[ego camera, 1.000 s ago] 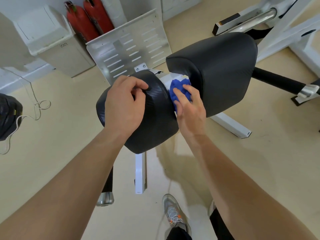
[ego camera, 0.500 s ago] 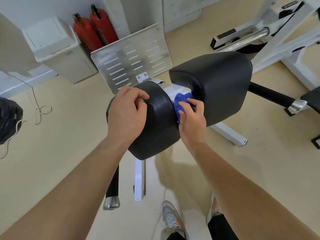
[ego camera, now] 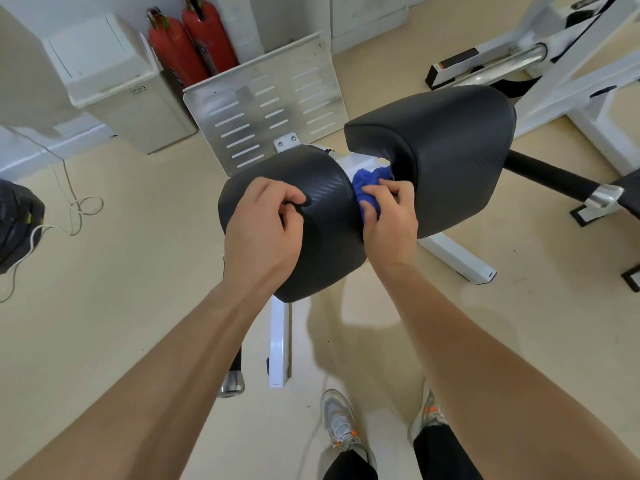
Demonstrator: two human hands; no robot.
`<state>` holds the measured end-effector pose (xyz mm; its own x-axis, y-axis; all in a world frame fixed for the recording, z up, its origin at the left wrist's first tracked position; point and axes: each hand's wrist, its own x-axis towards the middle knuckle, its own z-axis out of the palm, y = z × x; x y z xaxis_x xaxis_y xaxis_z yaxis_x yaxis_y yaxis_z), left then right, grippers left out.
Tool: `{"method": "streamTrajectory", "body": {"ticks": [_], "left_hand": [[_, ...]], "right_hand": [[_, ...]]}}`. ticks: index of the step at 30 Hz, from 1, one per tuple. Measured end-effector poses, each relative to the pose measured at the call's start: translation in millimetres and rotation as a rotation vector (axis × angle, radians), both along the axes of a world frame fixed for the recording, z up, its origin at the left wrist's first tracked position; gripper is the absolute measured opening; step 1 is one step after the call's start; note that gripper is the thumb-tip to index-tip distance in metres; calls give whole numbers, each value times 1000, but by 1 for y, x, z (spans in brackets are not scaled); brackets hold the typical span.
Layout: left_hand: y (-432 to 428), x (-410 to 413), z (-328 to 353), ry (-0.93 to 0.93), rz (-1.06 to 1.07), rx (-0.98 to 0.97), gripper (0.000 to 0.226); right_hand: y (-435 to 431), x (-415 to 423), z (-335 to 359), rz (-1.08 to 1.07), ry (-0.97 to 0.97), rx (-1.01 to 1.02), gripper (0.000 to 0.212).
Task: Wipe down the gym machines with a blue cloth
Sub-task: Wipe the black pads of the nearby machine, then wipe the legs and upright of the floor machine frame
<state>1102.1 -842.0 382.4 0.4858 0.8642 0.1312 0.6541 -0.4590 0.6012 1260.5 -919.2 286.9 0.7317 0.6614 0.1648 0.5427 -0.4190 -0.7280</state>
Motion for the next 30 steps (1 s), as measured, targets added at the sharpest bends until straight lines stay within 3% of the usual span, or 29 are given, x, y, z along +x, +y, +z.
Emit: {"method": "streamTrajectory", "body": {"ticks": [6, 11, 20, 24, 30], "left_hand": [[-12, -7, -4, 17, 34, -15, 19], [-35, -6, -6, 30, 37, -44, 18], [-130, 34, 19, 208, 44, -365, 20], [-188, 75, 48, 192, 45, -493, 23], [-277, 151, 103, 296, -26, -526, 32]], "right_hand": [[-35, 3, -27, 95, 115, -216, 19], [-65, 5, -5, 157, 120, -195, 24], [-175, 61, 95, 221, 172, -412, 25], [-223, 98, 141, 251, 174, -478, 26], [-303, 156, 199, 342, 188, -503, 30]]}}
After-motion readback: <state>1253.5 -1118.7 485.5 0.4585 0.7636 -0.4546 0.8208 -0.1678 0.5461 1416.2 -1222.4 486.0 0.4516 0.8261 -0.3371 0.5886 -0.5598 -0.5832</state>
